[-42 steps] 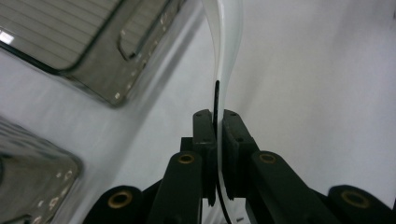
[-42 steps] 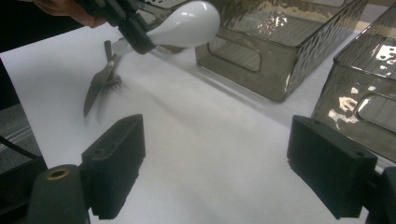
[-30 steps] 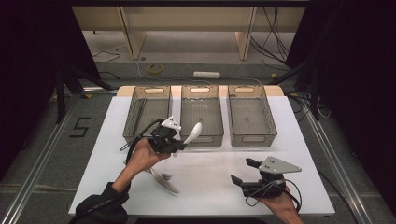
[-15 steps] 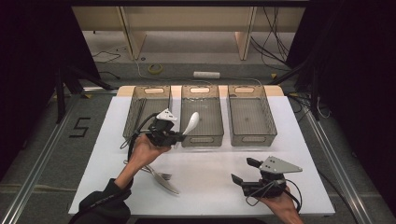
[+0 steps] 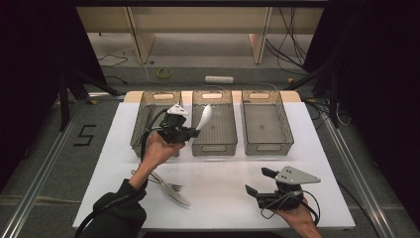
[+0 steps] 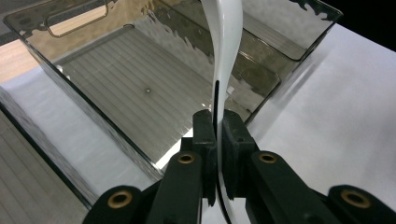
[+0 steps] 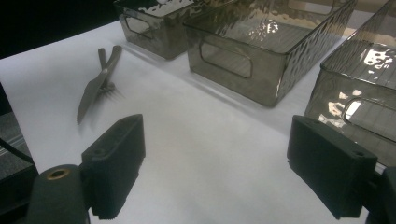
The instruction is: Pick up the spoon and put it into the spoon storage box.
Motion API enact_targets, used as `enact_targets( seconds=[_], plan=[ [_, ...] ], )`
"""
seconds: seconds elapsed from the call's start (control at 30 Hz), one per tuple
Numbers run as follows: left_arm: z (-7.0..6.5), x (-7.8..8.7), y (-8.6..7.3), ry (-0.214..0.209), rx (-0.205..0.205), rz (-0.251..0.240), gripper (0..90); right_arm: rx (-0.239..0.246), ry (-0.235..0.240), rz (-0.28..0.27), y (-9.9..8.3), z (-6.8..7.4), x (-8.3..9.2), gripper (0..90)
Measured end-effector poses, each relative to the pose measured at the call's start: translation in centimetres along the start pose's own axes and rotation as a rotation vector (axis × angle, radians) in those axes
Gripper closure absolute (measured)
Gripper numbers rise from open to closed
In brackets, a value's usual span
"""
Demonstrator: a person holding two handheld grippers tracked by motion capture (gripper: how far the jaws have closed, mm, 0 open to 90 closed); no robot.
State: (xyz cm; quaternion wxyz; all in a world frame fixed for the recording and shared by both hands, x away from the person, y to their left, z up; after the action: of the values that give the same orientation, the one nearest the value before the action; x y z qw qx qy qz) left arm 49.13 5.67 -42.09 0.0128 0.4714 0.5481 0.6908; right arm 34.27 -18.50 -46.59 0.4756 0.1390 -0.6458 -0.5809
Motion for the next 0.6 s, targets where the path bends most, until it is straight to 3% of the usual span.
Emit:
enact_targets(
  seconds=[0.4, 0.6],
  plan=[
    [0.8, -2.5, 2.1, 0.035, 0.058, -0.007, 85.2, 0.004, 0.002, 0.002, 0.0, -0.1, 0.1, 20.2],
    [1.5, -3.3, 2.2, 0.053, 0.080, 0.004, 85.1, 0.004, 0.005, 0.000, 0.0, 0.0, 0.0, 20.2]
  ],
)
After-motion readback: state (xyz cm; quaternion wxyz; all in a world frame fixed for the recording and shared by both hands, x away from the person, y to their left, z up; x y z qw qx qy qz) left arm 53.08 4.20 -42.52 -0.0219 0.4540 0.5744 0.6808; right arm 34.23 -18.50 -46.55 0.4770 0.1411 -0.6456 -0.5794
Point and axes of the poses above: each handheld gripper's, and its own axes: x roughly backward along the jaws, y roughly out of its top, z roughly to its left, the point moved 7 cm from there along -x, roughly forward along the jaws, and after that the axes turned 7 degrees about y, right-handed, at the moved point
